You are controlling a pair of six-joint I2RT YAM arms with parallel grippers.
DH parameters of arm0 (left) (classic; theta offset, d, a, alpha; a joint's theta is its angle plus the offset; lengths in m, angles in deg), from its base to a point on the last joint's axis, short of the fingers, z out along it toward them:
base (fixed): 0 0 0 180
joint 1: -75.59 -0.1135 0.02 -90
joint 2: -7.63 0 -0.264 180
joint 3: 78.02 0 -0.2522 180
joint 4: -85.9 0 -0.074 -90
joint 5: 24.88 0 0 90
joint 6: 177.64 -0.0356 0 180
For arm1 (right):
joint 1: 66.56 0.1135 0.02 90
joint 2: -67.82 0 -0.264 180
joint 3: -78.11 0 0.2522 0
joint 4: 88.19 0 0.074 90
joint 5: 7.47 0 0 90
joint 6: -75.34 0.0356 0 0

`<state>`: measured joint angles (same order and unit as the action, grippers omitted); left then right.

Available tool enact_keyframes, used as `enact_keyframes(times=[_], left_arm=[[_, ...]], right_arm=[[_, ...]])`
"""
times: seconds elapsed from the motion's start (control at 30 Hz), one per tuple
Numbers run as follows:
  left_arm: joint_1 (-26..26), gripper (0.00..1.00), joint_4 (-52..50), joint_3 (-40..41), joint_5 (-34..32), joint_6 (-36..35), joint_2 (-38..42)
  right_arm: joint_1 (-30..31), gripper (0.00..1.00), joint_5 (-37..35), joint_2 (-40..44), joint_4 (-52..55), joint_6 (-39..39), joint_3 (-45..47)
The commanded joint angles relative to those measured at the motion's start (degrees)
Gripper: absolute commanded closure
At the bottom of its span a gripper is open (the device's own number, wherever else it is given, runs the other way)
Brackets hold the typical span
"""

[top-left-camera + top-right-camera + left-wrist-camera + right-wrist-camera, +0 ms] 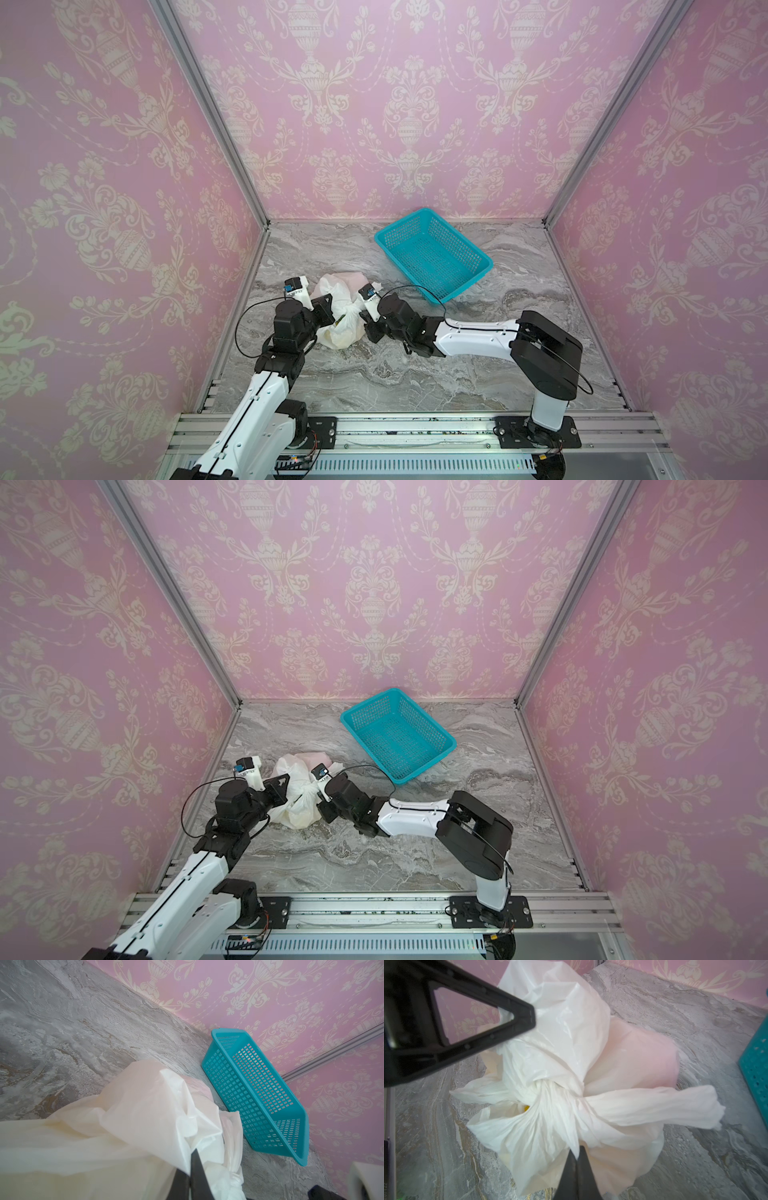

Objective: Untie the knot of the plastic bag and take out the fruit
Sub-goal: Untie the plastic bag at the middle-left of the table.

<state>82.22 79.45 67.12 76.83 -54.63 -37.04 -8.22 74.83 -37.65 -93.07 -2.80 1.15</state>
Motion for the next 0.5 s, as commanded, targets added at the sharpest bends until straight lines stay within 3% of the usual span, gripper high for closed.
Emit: enact_keyframes(times=[0.0, 0.47], left_arm=[[0.22, 1.0, -1.79, -2.24, -1.47, -3.46, 1.91], [0.22, 1.0, -5.58, -2.43, -7.4, -5.42, 5.45]], right_arm=[[-2.55, 1.0, -3.06, 2.26, -2.94, 3.77, 2.37], [-7.58, 1.0, -6.97, 4.36, -8.59, 8.74, 8.88]])
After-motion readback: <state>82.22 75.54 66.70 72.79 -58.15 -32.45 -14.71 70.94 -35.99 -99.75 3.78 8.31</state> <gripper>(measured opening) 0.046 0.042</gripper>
